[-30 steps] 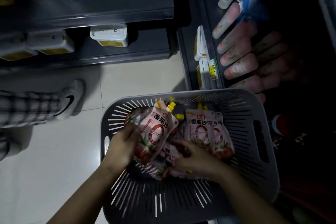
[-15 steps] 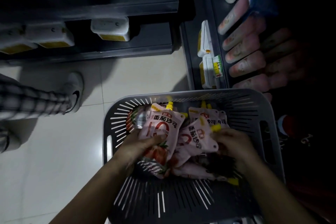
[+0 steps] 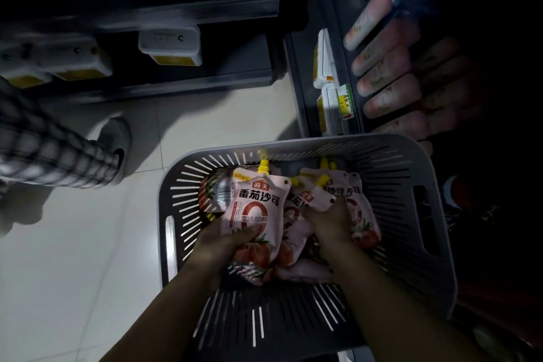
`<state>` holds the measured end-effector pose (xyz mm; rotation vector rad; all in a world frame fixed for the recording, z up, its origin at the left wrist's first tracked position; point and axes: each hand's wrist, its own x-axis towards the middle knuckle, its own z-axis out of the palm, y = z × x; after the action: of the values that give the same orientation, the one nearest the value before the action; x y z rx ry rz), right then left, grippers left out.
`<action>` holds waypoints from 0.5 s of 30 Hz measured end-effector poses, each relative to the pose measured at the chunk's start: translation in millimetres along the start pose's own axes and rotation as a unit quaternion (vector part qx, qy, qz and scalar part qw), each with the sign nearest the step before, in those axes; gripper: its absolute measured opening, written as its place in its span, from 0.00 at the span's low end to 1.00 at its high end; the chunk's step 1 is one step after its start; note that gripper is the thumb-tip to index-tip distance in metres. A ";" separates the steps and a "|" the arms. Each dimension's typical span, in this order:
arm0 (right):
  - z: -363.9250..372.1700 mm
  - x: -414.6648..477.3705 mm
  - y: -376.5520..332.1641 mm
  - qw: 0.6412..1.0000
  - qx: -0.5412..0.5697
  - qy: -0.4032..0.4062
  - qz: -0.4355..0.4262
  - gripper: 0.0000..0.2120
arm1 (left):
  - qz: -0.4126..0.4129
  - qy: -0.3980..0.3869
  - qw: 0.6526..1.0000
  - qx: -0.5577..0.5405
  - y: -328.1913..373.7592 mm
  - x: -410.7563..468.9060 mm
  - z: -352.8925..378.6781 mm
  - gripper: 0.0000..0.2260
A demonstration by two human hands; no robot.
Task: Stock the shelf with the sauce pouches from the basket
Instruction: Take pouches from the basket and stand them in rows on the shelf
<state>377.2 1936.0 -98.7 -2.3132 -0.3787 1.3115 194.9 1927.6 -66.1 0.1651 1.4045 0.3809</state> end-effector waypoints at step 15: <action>-60.5 -3.5 7.5 0.891 0.414 -0.156 0.105 0.30 | -0.032 -0.037 0.995 0.085 -8.5 5.1 0.2 0.28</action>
<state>427.6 1913.0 -73.0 -1.4506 0.3109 1.5522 197.1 1921.5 -73.6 0.2692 1.3645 0.2001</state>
